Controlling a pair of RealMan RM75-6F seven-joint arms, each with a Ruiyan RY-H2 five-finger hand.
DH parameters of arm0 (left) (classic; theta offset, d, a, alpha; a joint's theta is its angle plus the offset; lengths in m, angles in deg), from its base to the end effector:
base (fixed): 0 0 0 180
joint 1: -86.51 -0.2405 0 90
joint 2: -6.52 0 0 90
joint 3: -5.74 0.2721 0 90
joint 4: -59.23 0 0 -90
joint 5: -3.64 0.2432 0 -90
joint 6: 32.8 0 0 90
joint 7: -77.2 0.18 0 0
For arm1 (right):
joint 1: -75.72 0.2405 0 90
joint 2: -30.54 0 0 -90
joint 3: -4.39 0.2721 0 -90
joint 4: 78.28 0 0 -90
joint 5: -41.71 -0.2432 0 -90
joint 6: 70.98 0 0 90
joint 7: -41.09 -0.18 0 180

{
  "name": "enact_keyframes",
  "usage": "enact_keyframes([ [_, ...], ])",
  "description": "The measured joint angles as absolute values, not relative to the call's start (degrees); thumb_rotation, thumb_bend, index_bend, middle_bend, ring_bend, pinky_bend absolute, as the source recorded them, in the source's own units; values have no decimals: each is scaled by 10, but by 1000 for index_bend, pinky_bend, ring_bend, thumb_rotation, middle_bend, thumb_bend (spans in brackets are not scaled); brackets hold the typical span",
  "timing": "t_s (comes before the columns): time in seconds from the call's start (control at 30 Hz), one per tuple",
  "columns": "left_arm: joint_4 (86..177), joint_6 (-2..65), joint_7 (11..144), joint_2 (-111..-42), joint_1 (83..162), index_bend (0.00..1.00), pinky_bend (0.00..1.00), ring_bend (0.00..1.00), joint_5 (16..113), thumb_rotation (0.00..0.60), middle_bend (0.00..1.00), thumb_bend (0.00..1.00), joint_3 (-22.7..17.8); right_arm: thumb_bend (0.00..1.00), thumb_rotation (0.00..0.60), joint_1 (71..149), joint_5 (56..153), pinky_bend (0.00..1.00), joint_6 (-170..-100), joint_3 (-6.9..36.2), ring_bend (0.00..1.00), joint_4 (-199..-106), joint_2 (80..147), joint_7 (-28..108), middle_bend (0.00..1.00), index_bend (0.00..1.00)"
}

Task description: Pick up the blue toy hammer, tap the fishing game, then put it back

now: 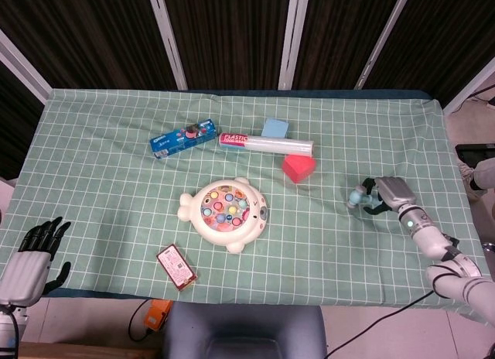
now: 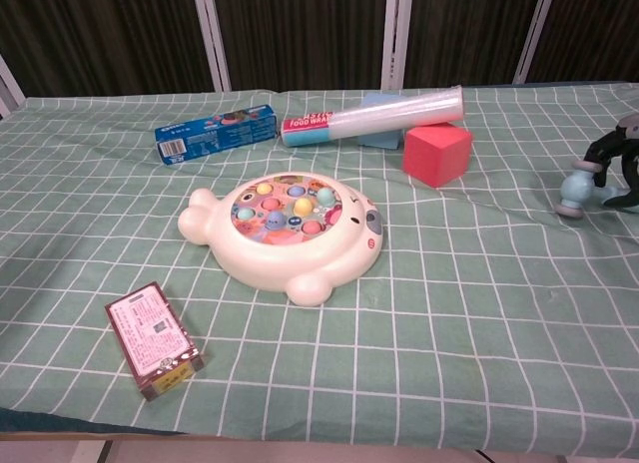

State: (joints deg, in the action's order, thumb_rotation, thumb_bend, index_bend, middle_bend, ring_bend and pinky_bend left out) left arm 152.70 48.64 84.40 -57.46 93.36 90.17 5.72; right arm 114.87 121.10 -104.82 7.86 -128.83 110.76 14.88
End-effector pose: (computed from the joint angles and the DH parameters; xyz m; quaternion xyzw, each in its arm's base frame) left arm -0.3342 0.2192 0.1147 -0.6471 -0.3719 -0.3353 0.5749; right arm -0.3738 -0.4539 0.0507 0.6812 -0.5014 0.2305 0.4810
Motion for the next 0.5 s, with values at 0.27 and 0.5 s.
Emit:
enact_keyframes([
  [0.27, 1527, 490, 843, -575, 932, 0, 99, 0, 905, 600, 20, 429, 58, 408, 600, 1143, 1208, 632, -1058, 78, 598, -1305, 1098, 167, 517, 520],
  [0.5, 1528, 488, 843, -574, 933, 0, 98, 0, 906, 600, 21, 429, 59, 408, 600, 1139, 1204, 631, -1061, 77, 598, -1309, 1097, 179, 517, 521],
])
